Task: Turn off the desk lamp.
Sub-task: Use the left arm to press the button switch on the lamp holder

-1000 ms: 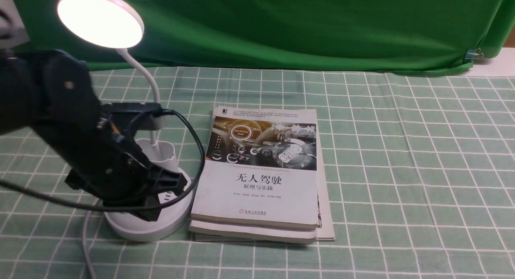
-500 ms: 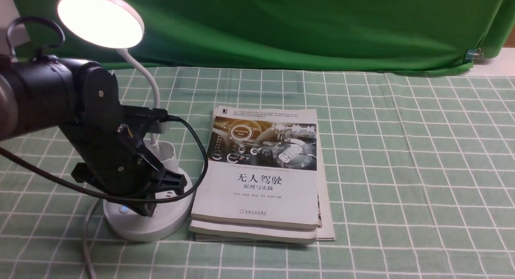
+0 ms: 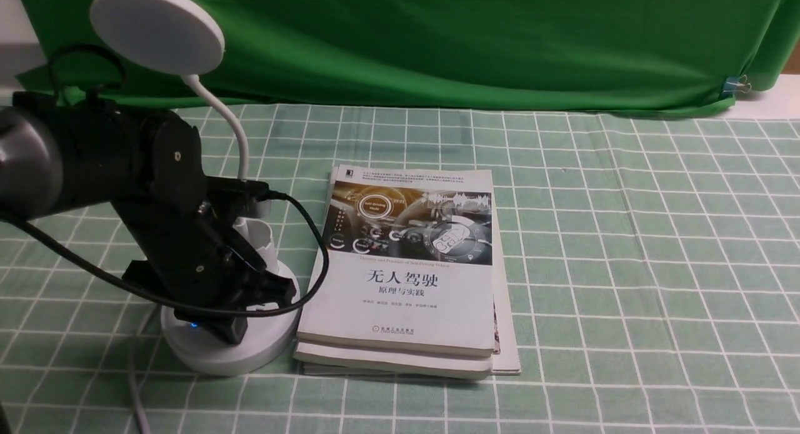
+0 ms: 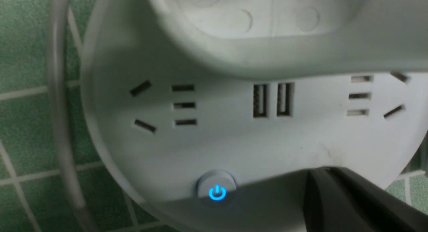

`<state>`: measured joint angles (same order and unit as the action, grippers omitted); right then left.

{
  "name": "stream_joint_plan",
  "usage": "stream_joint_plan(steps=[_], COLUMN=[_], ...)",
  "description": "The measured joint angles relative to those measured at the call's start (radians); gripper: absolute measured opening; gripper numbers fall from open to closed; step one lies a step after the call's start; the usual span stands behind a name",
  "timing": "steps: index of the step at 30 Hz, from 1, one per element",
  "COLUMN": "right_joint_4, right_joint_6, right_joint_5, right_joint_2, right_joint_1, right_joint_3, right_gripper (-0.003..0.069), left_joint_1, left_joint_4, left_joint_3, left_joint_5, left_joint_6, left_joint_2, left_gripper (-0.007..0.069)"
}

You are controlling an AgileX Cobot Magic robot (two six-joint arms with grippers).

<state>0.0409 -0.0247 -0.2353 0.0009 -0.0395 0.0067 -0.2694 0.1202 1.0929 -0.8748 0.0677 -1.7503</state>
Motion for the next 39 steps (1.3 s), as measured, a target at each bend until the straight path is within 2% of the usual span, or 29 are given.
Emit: stream_joint_plan(steps=[13, 29, 39], right_joint_4=[0.0, 0.0, 0.0], right_joint_6=[0.0, 0.0, 0.0], right_joint_5=[0.0, 0.0, 0.0], right_joint_2=[0.0, 0.0, 0.0], right_joint_1=[0.0, 0.0, 0.0], right_joint_3=[0.0, 0.0, 0.0], right_gripper=[0.0242, 0.0242, 0.0242], left_joint_1=[-0.011, -0.011, -0.011], left_joint_4=[0.004, -0.022, -0.022], left_joint_3=[-0.002, -0.009, -0.013], left_joint_5=[0.003, 0.024, 0.024], left_joint_6=[-0.003, -0.007, -0.012], left_joint_2=[0.089, 0.006, 0.117], left_gripper=[0.0, 0.0, 0.0])
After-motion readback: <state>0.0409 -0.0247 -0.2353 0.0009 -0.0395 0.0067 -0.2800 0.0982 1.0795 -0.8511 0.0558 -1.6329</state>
